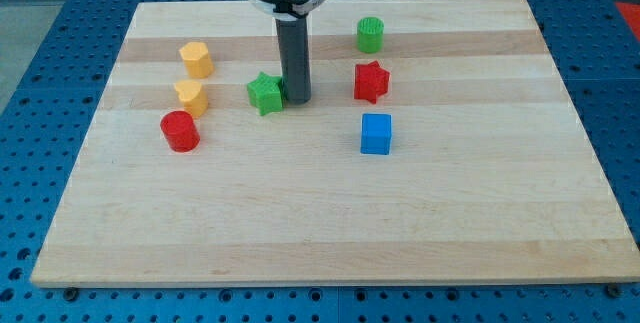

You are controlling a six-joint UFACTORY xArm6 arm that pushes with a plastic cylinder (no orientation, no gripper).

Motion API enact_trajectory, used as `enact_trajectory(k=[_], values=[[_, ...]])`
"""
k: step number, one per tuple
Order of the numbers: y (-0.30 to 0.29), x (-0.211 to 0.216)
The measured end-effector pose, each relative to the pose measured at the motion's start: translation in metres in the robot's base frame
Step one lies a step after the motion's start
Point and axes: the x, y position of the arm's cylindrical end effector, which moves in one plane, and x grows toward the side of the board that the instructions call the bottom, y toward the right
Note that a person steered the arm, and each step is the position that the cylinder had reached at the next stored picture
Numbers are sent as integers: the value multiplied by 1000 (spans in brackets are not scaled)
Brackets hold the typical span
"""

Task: Slide green circle a bit down

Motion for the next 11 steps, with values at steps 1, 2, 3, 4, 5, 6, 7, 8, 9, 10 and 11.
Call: enact_trajectory(k=[1, 2, 3, 4, 5, 6, 7, 8, 9, 10, 11], values=[[-18, 2], [-24, 15], [-24, 16], [-21, 16], [20, 25], [60, 34], [107, 25], [138, -26], [144, -72], [144, -111], [141, -118]])
